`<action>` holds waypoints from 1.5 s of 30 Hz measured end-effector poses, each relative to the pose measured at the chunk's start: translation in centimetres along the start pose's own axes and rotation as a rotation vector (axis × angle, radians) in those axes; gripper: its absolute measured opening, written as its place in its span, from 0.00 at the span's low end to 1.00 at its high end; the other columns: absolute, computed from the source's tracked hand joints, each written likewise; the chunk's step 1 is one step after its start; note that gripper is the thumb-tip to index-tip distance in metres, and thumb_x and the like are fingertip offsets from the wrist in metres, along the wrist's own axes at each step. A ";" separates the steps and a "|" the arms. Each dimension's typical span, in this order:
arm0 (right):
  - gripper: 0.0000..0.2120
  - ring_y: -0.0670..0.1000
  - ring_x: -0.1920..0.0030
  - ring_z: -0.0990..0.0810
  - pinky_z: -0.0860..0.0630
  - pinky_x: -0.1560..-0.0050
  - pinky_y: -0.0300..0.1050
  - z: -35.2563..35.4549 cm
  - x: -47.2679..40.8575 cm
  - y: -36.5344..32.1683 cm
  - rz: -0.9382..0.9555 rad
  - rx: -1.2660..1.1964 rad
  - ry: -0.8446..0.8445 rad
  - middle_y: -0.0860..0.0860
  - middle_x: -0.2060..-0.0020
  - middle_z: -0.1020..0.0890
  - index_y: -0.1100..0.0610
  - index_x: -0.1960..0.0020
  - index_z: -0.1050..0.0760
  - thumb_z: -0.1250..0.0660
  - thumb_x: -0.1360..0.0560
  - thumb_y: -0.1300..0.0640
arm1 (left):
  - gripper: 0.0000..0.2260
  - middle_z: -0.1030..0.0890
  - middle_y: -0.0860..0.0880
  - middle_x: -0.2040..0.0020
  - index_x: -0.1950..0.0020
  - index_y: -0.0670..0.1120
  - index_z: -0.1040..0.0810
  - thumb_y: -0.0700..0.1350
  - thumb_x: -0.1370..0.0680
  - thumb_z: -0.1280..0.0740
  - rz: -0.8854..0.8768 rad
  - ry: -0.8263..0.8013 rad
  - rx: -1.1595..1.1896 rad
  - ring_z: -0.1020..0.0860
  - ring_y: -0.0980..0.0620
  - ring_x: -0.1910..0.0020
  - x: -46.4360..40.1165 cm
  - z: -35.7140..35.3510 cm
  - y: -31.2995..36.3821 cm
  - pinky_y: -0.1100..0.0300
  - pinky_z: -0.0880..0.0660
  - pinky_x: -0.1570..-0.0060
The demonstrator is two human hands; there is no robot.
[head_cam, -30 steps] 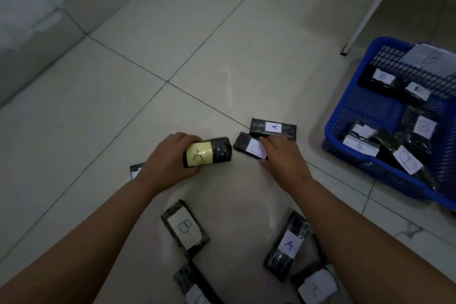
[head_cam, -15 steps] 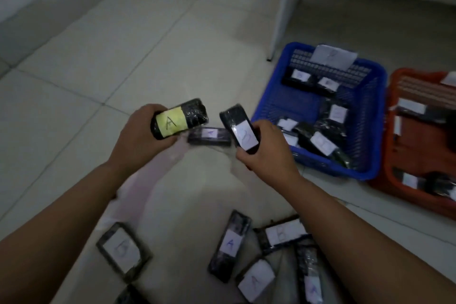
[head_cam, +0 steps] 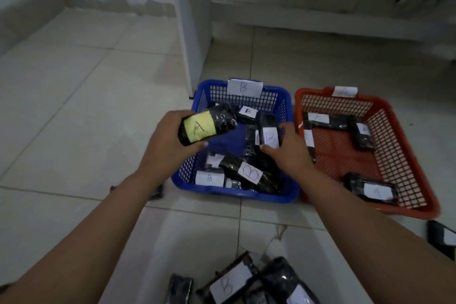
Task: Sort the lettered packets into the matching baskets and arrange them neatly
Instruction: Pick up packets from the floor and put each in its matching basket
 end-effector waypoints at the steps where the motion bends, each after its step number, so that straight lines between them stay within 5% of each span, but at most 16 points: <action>1: 0.27 0.56 0.48 0.21 0.27 0.54 0.43 -0.5 -0.4 0.1 0.030 0.057 -0.007 0.57 0.46 0.21 0.58 0.38 0.36 0.26 0.31 0.55 | 0.27 0.29 0.54 0.46 0.39 0.50 0.29 0.46 0.34 0.23 -0.007 -0.014 0.008 0.30 0.59 0.48 -0.2 -1.1 0.1 0.74 0.35 0.54; 8: 0.21 0.60 0.49 0.22 0.25 0.54 0.51 -5.2 -1.9 0.7 0.090 0.514 -0.088 0.61 0.48 0.22 0.61 0.39 0.35 0.33 0.26 0.52 | 0.26 0.30 0.54 0.47 0.39 0.47 0.29 0.45 0.33 0.23 0.014 -0.005 0.027 0.30 0.56 0.46 1.0 -5.7 -2.1 0.65 0.33 0.50; 14: 0.07 0.57 0.51 0.21 0.27 0.57 0.44 -6.9 -3.0 2.3 0.019 0.603 -0.228 0.60 0.49 0.20 0.63 0.49 0.24 0.36 0.24 0.60 | 0.26 0.30 0.54 0.45 0.38 0.47 0.29 0.46 0.33 0.24 0.021 -0.014 0.017 0.31 0.57 0.45 1.1 -6.3 -2.5 0.74 0.37 0.51; 17: 0.15 0.57 0.45 0.23 0.27 0.50 0.44 -4.6 -2.8 1.3 0.007 0.346 -0.208 0.59 0.44 0.22 0.62 0.41 0.25 0.34 0.24 0.55 | 0.27 0.29 0.53 0.45 0.38 0.47 0.29 0.46 0.34 0.23 0.012 -0.025 0.014 0.30 0.56 0.45 0.9 -6.3 -2.4 0.74 0.36 0.51; 21: 0.29 0.45 0.46 0.25 0.30 0.49 0.31 -0.1 -0.7 -2.2 0.145 -0.070 -0.234 0.47 0.39 0.25 0.52 0.31 0.34 0.28 0.29 0.57 | 0.28 0.26 0.53 0.46 0.38 0.49 0.27 0.46 0.35 0.22 -0.033 -0.117 0.018 0.28 0.55 0.46 0.6 -7.1 -0.7 0.74 0.35 0.51; 23: 0.37 0.42 0.41 0.30 0.33 0.43 0.29 1.7 1.4 -4.4 0.309 -0.003 -0.283 0.43 0.37 0.29 0.49 0.29 0.39 0.25 0.33 0.55 | 0.29 0.25 0.52 0.46 0.37 0.48 0.27 0.45 0.36 0.21 -0.101 -0.199 0.012 0.28 0.55 0.46 0.0 -8.1 2.0 0.74 0.35 0.50; 25: 0.43 0.45 0.34 0.35 0.37 0.34 0.39 2.9 3.4 -5.5 0.489 0.238 -0.276 0.44 0.31 0.34 0.46 0.27 0.42 0.24 0.36 0.50 | 0.31 0.25 0.53 0.45 0.36 0.48 0.28 0.45 0.36 0.21 -0.180 -0.266 0.010 0.28 0.55 0.45 -0.8 -9.2 5.6 0.70 0.33 0.48; 30: 0.32 0.51 0.40 0.30 0.31 0.39 0.50 7.9 4.2 -3.0 0.531 0.424 -0.088 0.48 0.37 0.27 0.50 0.32 0.34 0.27 0.33 0.51 | 0.41 0.26 0.56 0.40 0.31 0.51 0.36 0.49 0.39 0.20 -0.184 -0.399 0.092 0.28 0.59 0.42 -2.3 -13.1 12.8 0.68 0.30 0.45; 33: 0.28 0.50 0.41 0.29 0.31 0.40 0.46 12.5 3.5 0.9 0.425 0.399 0.024 0.48 0.40 0.26 0.51 0.35 0.31 0.27 0.32 0.54 | 0.50 0.34 0.56 0.31 0.26 0.54 0.47 0.55 0.39 0.21 -0.081 -0.372 0.274 0.36 0.59 0.32 -2.3 -15.4 14.9 0.64 0.37 0.36; 36: 0.28 0.53 0.41 0.28 0.33 0.41 0.45 16.7 2.9 5.8 0.292 0.359 0.128 0.51 0.41 0.25 0.54 0.36 0.30 0.26 0.34 0.59 | 0.37 0.39 0.61 0.32 0.25 0.53 0.47 0.56 0.28 0.30 -0.072 -0.365 0.267 0.41 0.62 0.32 -1.0 -18.7 16.3 0.62 0.41 0.34; 39: 0.28 0.56 0.41 0.28 0.35 0.43 0.43 18.9 2.9 10.1 0.185 0.309 0.191 0.55 0.41 0.24 0.57 0.36 0.29 0.26 0.35 0.64 | 0.34 0.44 0.54 0.24 0.23 0.52 0.50 0.58 0.24 0.37 -0.131 -0.452 0.085 0.47 0.55 0.25 1.1 -22.9 15.8 0.52 0.45 0.27; 42: 0.26 0.56 0.42 0.28 0.36 0.46 0.42 19.5 3.1 13.1 0.141 0.270 0.217 0.55 0.42 0.24 0.57 0.37 0.28 0.29 0.34 0.70 | 0.39 0.59 0.48 0.22 0.23 0.45 0.60 0.60 0.22 0.41 -0.107 -0.541 -0.247 0.62 0.52 0.24 2.6 -25.7 12.7 0.55 0.57 0.26; 45: 0.28 0.57 0.41 0.26 0.31 0.44 0.46 18.9 2.3 15.2 0.118 0.246 0.213 0.56 0.41 0.23 0.58 0.37 0.27 0.32 0.36 0.73 | 0.37 0.61 0.49 0.22 0.23 0.45 0.61 0.56 0.21 0.42 -0.137 -0.511 -0.275 0.66 0.55 0.26 2.9 -25.7 12.4 0.55 0.58 0.26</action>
Point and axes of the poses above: each hand's wrist, its own x-axis away from the middle knuckle, its own z-axis out of the back of the hand, y = z × x, the point moved 10 cm from there along -x, towards the middle knuckle
